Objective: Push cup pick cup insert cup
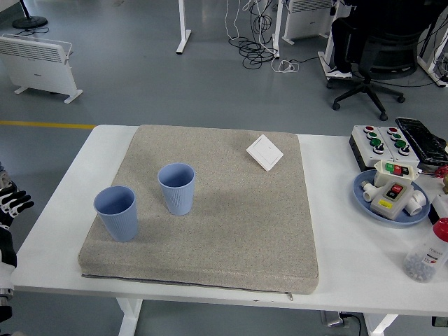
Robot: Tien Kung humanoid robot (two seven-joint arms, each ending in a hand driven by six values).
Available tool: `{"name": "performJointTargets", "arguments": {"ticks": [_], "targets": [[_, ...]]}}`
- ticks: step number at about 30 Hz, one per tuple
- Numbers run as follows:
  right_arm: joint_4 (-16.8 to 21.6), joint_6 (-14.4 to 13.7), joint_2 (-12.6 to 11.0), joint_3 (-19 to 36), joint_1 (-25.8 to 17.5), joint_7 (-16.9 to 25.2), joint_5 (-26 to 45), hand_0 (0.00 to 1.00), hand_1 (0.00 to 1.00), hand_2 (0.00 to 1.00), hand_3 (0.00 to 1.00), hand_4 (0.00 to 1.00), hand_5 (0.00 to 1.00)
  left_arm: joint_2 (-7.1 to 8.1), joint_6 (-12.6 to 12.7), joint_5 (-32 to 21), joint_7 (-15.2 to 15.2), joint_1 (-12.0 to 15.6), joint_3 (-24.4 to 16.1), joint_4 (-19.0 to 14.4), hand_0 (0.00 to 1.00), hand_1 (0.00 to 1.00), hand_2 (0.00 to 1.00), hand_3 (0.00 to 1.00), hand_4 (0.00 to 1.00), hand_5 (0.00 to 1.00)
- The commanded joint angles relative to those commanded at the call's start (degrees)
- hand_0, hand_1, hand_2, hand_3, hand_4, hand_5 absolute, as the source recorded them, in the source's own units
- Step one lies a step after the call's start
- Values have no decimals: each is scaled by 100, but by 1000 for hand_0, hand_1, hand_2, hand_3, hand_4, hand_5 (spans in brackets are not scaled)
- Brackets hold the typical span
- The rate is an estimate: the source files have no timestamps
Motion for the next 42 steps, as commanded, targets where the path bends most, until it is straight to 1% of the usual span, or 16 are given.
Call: {"name": "performJointTargets", "arguments": {"ticks": [4,6,7,12,13,18,19,21,24,25,27,30,31,36,37,42], "targets": [[0,3,3,-15,44,6,55,726,722,820,731,324,405,131,26,207,-74,216,408,-140,253,393,407,388,592,998],[0,5,4,-13,60,8,76,726,722,820,731,324,405,164,60,331,-107,293,550,-164,253,393,407,388,592,998],[0,4,4,-10,67,7,85,727,718,816,729,314,416,190,72,416,-124,337,639,-159,305,405,411,387,597,998],[0,4,0,1,89,3,73,727,718,816,729,314,416,330,101,815,-194,439,1008,-77,305,405,411,387,597,998],[0,6,0,-1,90,3,79,727,716,814,722,302,410,340,89,934,-194,437,1046,-53,325,413,412,391,590,998],[0,18,-1,2,106,6,71,727,716,814,722,302,410,317,74,1386,-218,323,1135,154,325,413,412,391,590,998],[0,22,1,5,111,6,61,727,710,809,712,292,410,318,54,1491,-205,302,1166,196,386,422,425,397,548,998],[0,29,2,16,106,10,41,727,710,809,712,292,410,305,19,1581,-176,270,1204,263,386,422,425,397,548,998],[0,35,2,47,52,22,-6,727,710,809,712,292,410,240,-84,1627,-69,206,1240,411,386,422,425,397,548,998],[0,34,0,50,31,24,-16,727,704,804,706,288,410,224,-119,1648,-25,185,1245,460,421,429,428,399,549,998],[0,29,-7,51,-29,28,-47,727,704,804,706,288,410,193,-208,1742,89,137,1250,584,421,429,428,399,549,998],[0,25,-16,50,-88,38,-65,727,704,804,706,288,410,176,-261,1723,151,93,1287,716,421,429,428,399,549,998],[0,22,-22,41,-118,40,-66,726,699,799,699,285,411,179,-284,1748,181,73,1334,772,440,431,430,402,549,998],[0,15,-34,52,-167,41,-99,726,699,799,699,285,411,157,-291,1825,208,-12,1391,870,440,431,430,402,549,998],[0,15,-34,50,-175,40,-93,727,695,800,698,285,412,161,-289,1833,209,-50,1407,880,462,433,434,404,545,998],[0,15,-35,71,-174,45,-101,727,695,800,698,285,412,190,-289,2016,229,-206,1459,928,462,433,434,404,545,998]]}}
